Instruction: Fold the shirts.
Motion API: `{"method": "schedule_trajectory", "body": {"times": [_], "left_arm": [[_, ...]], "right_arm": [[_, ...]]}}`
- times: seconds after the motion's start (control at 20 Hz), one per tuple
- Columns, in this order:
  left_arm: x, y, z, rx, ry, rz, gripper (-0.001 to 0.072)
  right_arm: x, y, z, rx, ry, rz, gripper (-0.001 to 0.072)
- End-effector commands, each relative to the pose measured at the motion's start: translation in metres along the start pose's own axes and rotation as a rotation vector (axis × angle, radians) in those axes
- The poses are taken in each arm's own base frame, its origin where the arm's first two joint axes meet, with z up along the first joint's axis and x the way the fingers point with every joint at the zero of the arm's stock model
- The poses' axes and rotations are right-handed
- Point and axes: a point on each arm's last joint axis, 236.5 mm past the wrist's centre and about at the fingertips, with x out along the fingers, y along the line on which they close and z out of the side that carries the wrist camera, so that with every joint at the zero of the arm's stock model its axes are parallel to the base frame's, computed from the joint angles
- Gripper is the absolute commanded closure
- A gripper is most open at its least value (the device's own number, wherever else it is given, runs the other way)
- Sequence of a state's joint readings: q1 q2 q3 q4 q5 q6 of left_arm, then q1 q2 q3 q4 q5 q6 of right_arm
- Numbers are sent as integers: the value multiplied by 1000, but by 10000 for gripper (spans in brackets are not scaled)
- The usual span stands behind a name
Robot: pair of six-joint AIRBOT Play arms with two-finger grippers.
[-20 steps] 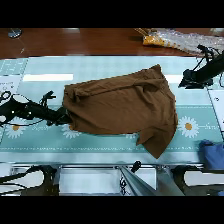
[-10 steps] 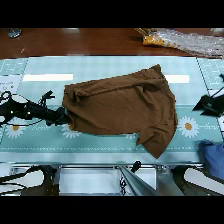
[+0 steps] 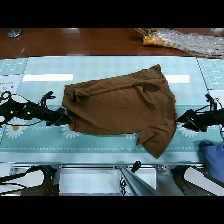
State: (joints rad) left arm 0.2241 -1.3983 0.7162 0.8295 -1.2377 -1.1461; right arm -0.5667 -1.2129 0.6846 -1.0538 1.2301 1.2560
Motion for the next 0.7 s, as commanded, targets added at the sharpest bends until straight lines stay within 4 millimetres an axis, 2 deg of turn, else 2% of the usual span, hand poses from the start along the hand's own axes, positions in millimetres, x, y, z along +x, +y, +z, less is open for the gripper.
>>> {"method": "schedule_trajectory", "body": {"times": [0.0,0.1,0.3,0.4,0.5,0.55,0.65], "left_arm": [[0,0,-1,1,3,-2,693],[0,0,-1,1,2,-2,693],[0,0,-1,1,2,-2,693],[-1,0,0,1,-2,0,693],[-1,1,3,1,-14,5,693],[-1,2,4,1,-19,7,693],[-2,1,6,7,-21,6,693]], "right_arm": [[9,-2,2,17,-29,10,197],[12,-2,2,14,-33,6,200],[35,13,3,-65,-54,-39,207],[41,21,18,-46,-120,-59,358],[42,26,29,-20,-169,-65,558],[42,27,29,-20,-173,-63,697],[38,31,30,-47,-173,-58,693]]}}
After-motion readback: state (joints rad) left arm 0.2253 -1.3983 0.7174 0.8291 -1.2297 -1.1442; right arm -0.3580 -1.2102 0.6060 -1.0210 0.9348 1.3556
